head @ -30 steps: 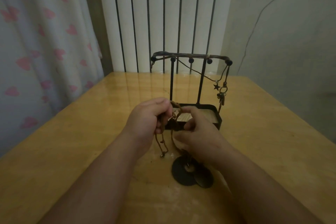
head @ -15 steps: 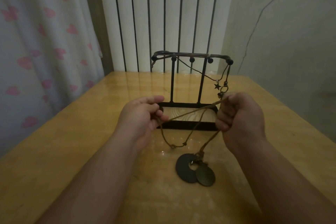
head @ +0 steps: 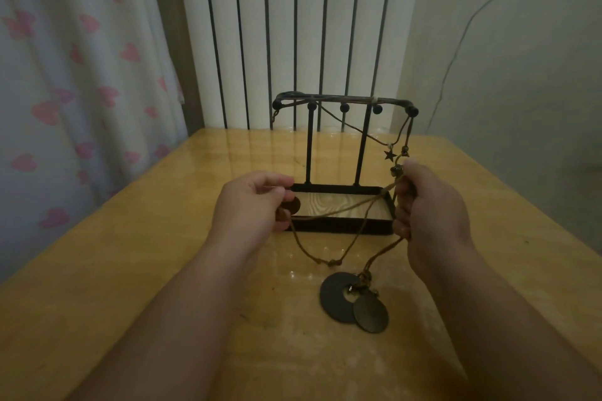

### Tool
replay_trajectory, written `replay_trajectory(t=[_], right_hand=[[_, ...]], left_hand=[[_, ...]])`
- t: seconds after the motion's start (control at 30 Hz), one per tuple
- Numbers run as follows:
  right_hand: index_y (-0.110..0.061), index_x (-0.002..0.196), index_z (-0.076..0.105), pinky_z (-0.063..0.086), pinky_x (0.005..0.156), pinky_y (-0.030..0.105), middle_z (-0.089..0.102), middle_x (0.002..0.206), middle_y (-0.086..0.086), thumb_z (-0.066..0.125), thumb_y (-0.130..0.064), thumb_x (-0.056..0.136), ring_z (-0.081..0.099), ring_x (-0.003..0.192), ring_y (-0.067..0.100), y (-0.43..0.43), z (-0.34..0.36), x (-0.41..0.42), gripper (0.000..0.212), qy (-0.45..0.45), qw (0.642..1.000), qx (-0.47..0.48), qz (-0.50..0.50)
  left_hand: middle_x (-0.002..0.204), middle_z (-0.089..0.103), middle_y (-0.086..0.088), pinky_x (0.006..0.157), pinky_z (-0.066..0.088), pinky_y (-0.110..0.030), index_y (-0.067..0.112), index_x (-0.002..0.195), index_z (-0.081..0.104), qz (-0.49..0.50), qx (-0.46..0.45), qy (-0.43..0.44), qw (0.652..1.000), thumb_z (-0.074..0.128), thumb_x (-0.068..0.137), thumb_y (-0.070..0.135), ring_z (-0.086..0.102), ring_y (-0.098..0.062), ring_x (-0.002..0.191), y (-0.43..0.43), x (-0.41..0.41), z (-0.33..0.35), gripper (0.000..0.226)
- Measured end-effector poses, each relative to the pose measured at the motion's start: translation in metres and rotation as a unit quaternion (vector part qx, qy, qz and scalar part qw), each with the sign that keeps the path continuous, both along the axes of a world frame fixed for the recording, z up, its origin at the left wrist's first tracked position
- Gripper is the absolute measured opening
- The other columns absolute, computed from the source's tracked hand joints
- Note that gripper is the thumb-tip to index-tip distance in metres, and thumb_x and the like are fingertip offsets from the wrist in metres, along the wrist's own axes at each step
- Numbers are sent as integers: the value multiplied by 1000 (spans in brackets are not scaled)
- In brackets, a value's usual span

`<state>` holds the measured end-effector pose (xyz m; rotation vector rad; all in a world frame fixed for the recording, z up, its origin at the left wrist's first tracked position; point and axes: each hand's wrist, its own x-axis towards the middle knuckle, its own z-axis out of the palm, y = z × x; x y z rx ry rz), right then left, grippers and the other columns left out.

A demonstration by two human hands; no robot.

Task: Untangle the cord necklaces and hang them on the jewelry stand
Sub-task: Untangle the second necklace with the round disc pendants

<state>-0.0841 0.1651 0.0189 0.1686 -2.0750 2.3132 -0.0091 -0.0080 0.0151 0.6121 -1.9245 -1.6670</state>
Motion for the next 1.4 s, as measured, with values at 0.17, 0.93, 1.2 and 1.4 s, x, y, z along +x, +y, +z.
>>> replay_trajectory(t=[0.17,0.93,1.2,1.4], right_hand=[[-17,71,58,31,54,34,45,64,-1,53,-34,98,37,58,14,-4,0,1,31,-27,999,30,1],[-15,76,60,28,52,32,40,56,-4,52,-38,99,33,53,13,-5,-1,3,33,-49,998,10,22],[-12,82,66,35,51,28,50,60,-3,51,-32,100,41,53,11,-6,-1,8,31,-40,995,29,82],[-11,80,65,34,50,29,50,58,-1,51,-34,100,41,50,12,-11,-1,13,33,-20,985,63,160]], left_hand=[[116,58,7,71,48,-29,38,91,69,87,-183,-124,971,60,93,17,56,-12,94,-7,2,-3,23],[91,65,9,71,51,-25,35,96,48,-213,-352,-150,899,44,103,33,61,-3,82,27,-2,-18,8],[118,47,12,88,45,-27,33,126,55,17,-343,-134,929,62,89,19,45,-9,113,14,-2,-11,40],[113,52,23,84,47,-22,38,117,63,-137,-238,-3,962,63,92,20,50,2,103,24,2,-4,31]])
